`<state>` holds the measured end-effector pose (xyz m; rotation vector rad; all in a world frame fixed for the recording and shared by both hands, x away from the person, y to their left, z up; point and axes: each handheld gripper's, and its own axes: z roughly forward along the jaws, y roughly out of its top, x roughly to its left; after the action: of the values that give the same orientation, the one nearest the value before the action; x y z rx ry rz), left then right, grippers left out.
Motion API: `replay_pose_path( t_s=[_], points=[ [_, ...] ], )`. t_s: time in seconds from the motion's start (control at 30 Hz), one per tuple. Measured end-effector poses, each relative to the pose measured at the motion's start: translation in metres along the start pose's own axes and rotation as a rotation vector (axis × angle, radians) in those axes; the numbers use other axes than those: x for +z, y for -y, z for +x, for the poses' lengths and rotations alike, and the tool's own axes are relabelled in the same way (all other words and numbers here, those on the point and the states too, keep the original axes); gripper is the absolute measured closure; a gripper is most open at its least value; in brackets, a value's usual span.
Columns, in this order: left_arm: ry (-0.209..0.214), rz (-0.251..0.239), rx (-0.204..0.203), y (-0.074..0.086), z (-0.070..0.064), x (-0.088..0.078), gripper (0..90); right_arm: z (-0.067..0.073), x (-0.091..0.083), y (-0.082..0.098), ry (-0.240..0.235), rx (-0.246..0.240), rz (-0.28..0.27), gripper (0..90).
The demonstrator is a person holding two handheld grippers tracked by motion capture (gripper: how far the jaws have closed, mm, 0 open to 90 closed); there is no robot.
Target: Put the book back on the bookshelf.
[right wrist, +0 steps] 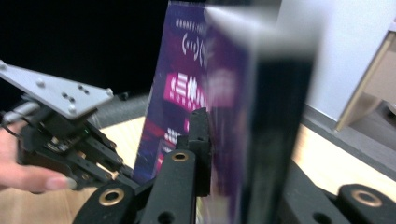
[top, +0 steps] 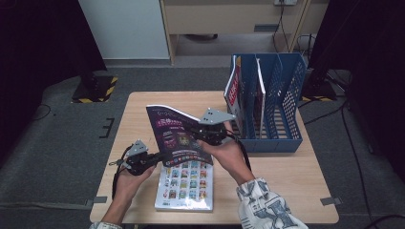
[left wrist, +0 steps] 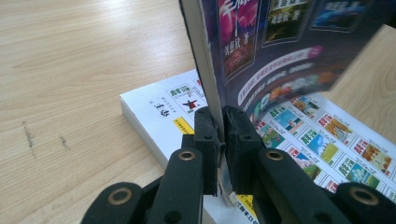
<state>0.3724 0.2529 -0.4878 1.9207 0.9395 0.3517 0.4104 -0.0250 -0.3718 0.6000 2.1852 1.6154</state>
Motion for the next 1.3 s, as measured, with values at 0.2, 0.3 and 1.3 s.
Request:
replay_pose_path(
  t_s=[0.2, 0.3, 1.3],
  points=[
    [0.004, -0.001, -0.008, 0.000, 0.000, 0.000, 83.8, -0.001, 0.003, -0.003, -0.024, -0.003, -0.001, 78.8],
    [0.010, -0.003, -0.010, 0.001, 0.001, 0.000, 83.8, -0.002, 0.005, -0.002, -0.030, 0.007, -0.008, 78.3],
    [-0.261, 0.096, -0.071, 0.027, 0.045, -0.011, 14.2, 0.004, -0.009, -0.018, 0.019, 0.010, -0.114, 84.1]
  ],
)
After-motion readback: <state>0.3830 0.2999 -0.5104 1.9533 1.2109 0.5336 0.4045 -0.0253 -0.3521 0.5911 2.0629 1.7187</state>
